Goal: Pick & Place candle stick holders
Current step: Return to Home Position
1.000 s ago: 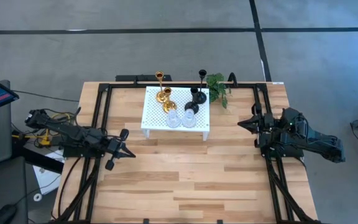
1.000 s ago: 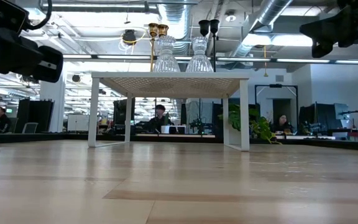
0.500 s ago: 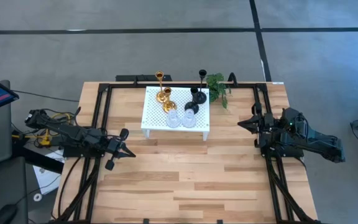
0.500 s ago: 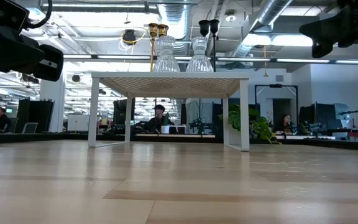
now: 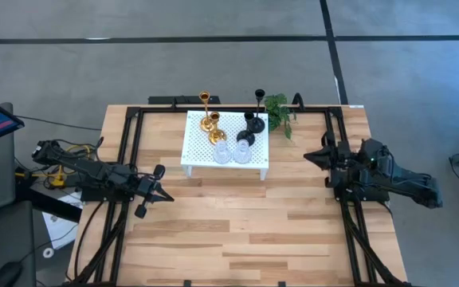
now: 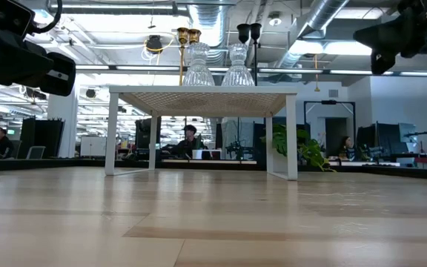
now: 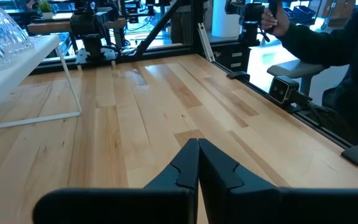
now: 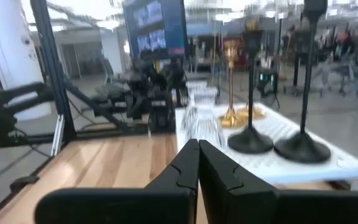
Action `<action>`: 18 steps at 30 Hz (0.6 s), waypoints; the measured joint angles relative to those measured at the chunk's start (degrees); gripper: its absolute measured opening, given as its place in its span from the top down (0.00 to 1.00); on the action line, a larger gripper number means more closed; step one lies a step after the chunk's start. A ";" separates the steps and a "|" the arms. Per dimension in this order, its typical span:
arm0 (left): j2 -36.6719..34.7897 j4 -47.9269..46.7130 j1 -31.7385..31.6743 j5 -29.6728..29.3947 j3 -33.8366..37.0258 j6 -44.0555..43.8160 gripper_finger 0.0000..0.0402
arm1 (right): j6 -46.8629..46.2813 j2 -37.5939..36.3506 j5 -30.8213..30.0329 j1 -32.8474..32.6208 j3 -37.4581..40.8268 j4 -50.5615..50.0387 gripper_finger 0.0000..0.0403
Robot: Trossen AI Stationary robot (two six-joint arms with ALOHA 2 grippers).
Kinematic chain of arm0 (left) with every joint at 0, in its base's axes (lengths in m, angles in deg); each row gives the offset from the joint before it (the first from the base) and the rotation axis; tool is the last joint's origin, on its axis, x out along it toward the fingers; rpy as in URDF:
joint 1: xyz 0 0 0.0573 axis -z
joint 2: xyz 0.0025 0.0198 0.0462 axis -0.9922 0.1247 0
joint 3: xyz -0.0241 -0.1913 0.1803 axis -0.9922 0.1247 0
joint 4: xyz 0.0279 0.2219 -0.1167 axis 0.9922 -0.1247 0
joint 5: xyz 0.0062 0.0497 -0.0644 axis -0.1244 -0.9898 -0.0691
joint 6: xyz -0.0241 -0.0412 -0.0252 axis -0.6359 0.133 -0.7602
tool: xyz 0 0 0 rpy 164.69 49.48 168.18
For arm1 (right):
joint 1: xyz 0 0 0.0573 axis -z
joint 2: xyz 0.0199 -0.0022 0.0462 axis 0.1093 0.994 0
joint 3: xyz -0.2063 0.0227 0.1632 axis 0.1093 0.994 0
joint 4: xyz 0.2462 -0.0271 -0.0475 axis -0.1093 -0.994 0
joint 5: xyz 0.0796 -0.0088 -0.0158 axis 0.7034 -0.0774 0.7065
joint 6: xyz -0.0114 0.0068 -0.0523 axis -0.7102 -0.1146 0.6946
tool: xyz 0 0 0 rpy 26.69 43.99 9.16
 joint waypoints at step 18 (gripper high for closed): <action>0.11 -0.04 0.00 0.01 0.00 -0.15 0.99 | 3.38 -0.07 0.21 -4.61 12.11 16.52 1.00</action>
